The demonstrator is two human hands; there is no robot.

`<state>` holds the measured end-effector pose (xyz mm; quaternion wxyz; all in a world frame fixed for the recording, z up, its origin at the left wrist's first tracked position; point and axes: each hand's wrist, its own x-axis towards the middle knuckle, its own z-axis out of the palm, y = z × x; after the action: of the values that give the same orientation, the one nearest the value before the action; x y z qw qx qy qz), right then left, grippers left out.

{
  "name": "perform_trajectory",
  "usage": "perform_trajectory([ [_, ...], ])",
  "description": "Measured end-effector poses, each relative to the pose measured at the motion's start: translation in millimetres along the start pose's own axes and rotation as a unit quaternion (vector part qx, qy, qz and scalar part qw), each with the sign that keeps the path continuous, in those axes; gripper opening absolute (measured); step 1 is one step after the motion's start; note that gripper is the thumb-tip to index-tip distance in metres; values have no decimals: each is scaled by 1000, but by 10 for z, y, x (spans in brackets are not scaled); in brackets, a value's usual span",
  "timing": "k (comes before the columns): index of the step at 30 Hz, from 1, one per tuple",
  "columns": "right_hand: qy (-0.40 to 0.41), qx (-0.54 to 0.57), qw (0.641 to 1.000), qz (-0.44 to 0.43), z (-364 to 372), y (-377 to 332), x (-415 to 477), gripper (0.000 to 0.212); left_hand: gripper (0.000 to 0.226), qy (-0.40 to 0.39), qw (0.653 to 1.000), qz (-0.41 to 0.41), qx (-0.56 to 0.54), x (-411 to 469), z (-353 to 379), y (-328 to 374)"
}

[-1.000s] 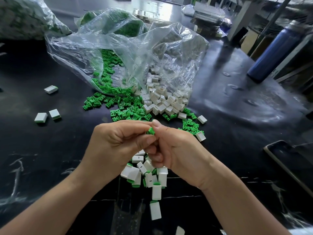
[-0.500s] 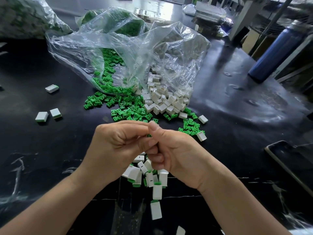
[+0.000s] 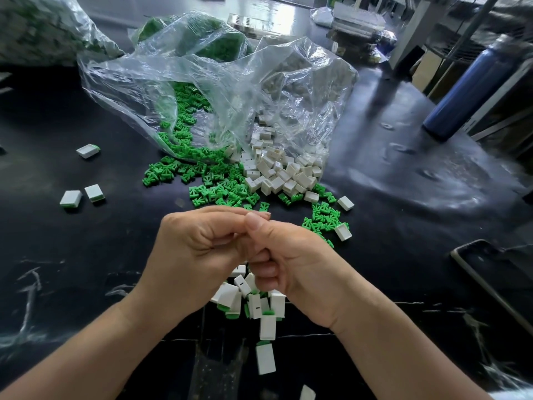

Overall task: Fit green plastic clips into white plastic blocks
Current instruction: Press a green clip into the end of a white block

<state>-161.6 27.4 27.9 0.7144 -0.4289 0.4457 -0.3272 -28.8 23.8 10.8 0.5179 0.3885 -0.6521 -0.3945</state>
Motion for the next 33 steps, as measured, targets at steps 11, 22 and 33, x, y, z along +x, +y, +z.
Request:
perform_trajectory([
  [11, -11, 1, 999, -52, 33, -32, -42, 26, 24, 7, 998, 0, -65, -11, 33, 5],
  [22, -47, -55, 997, -17, -53, -70, -37, 37, 12, -18, 997, -52, -56, -19, -3, 14],
  [33, -76, 5, 997, 24, -120, -126, -26, 31, 27, -46, 956, -191, -216, 60, -44, 53],
])
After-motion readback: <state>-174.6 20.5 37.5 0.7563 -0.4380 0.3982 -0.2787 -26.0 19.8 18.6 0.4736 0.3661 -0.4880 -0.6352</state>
